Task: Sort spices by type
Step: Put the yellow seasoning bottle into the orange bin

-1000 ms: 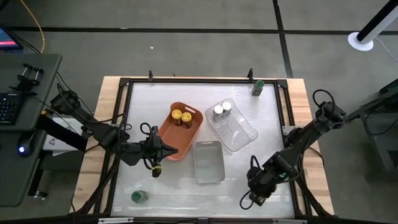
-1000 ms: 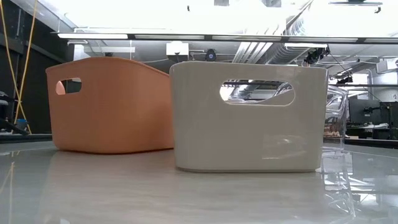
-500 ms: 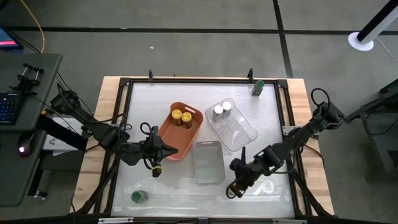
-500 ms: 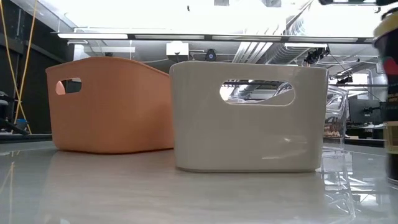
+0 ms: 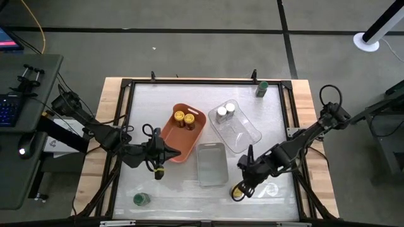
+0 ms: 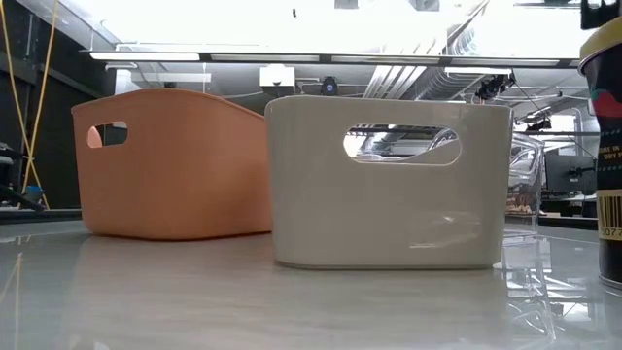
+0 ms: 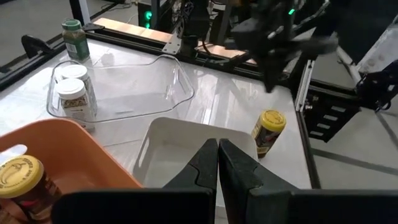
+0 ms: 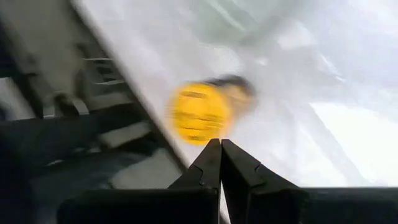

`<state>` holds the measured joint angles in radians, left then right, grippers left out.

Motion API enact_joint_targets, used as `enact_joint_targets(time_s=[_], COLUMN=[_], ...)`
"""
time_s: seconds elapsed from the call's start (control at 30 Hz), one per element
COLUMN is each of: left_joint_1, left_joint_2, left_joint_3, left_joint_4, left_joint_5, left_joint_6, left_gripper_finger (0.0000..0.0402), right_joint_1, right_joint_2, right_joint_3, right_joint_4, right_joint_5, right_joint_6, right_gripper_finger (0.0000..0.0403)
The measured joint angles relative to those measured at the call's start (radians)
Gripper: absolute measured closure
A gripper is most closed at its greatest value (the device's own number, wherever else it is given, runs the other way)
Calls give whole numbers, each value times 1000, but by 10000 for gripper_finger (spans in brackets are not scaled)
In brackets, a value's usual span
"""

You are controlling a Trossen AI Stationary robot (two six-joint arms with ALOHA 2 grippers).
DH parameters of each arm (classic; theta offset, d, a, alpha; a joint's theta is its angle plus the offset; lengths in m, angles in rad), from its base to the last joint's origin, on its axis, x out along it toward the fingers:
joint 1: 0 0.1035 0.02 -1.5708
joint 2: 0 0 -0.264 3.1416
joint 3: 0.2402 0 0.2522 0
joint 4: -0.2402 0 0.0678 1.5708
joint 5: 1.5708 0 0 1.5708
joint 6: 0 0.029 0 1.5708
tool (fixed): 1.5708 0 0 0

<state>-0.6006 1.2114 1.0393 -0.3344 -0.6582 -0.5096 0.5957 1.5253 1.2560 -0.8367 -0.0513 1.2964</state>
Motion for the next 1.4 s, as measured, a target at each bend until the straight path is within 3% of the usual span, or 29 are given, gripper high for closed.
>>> enact_joint_targets(time_s=[0.17, 0.3, 0.6, 0.77, 0.97, 1.4], left_joint_1=[0, -5, -29, -30, -29, -29], left_joint_2=[2, 20, 114, 170, 208, 209], left_joint_3=[0, 0, 0, -1, -1, -1], left_joint_4=[27, 56, 104, 195, 278, 281], left_joint_5=[80, 134, 145, 163, 186, 207], left_joint_6=[-6, -4, -62, -64, -62, -37], left_gripper_finger=[401, 401, 401, 401, 401, 401], right_joint_1=[0, 0, 0, 6, 23, 24], right_joint_2=[1, 1, 2, 44, 127, 272], right_joint_3=[-95, -173, -295, -298, -298, -169], right_joint_4=[-34, 59, 272, 309, 477, 574], right_joint_5=[-28, -36, -9, -38, -52, -14], right_joint_6=[49, 74, 140, 140, 143, 47], right_gripper_finger=[403, 403, 403, 403, 403, 403])
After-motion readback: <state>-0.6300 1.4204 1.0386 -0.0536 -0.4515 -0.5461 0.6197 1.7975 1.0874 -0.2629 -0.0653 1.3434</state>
